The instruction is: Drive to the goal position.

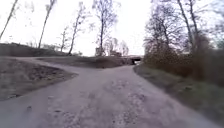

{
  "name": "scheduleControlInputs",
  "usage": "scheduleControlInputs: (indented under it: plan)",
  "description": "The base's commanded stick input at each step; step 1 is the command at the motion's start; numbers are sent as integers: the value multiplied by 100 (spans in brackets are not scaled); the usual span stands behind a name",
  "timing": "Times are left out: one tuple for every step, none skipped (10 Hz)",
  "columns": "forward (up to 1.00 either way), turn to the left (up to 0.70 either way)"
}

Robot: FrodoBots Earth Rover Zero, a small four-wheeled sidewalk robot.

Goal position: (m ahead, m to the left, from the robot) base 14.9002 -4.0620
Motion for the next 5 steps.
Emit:
scheduleControlInputs:
  plan:
    - [100, 1]
    - [100, 1]
    - [100, 1]
    - [100, 1]
    - [100, 1]
